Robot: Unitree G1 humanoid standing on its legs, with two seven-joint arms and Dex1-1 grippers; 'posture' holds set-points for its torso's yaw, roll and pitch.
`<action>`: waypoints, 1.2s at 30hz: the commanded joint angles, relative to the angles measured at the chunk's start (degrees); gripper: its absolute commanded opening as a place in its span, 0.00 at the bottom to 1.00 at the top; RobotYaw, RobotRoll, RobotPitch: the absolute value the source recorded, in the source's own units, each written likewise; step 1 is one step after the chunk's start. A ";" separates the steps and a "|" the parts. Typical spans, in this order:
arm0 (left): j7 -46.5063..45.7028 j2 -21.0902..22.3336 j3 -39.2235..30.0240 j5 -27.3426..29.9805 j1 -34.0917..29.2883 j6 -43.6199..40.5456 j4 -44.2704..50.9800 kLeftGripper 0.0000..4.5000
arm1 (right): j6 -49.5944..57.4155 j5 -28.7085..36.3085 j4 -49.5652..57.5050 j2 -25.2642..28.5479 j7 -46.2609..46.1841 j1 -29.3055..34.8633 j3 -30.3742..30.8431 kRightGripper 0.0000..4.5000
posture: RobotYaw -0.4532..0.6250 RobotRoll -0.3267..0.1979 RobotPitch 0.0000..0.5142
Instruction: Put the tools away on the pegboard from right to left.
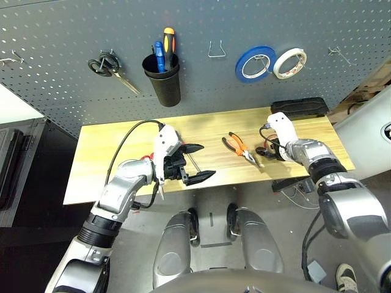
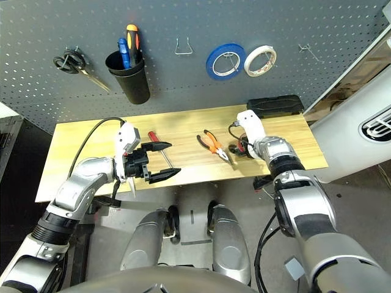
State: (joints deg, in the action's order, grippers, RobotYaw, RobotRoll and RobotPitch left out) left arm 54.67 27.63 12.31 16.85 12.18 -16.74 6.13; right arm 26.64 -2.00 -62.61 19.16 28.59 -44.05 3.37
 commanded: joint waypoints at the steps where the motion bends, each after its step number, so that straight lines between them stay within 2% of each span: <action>1: -0.27 0.51 0.55 -0.34 -1.59 -0.91 1.61 1.00 | -1.47 -1.00 -3.26 -0.49 -0.27 0.50 0.30 1.00 | 0.39 0.62 0.45; 4: -0.41 0.95 0.44 -0.20 -2.28 -1.45 2.90 1.00 | -3.19 -1.17 -5.31 -0.93 -1.25 0.59 -0.11 1.00 | 0.40 0.62 0.44; 7: -0.44 1.31 0.16 -0.05 -2.67 -1.84 3.46 1.00 | -4.36 -1.22 -6.59 -1.28 -1.84 0.43 -0.21 0.87 | 0.40 0.62 0.44; 18: -1.37 1.28 -0.37 -0.24 -2.01 -2.60 3.58 1.00 | -6.94 -1.10 -8.99 -1.66 -3.73 -0.21 -0.70 0.01 | 0.42 0.62 0.44; 31: -2.52 -1.76 0.46 -1.33 0.74 -0.84 0.38 1.00 | -11.88 -1.72 -4.37 2.32 -3.86 0.72 -0.42 0.01 | 0.39 0.62 0.35; 36: -2.65 -2.51 0.17 -1.62 1.84 0.00 -0.68 1.00 | -9.89 -0.85 8.32 6.20 -1.32 3.54 -0.86 0.01 | 0.37 0.62 0.33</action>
State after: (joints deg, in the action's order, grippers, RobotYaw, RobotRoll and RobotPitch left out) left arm 52.17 25.40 11.85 15.78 14.19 -17.50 5.93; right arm 15.60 -3.12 -57.95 24.64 26.25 -42.31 3.00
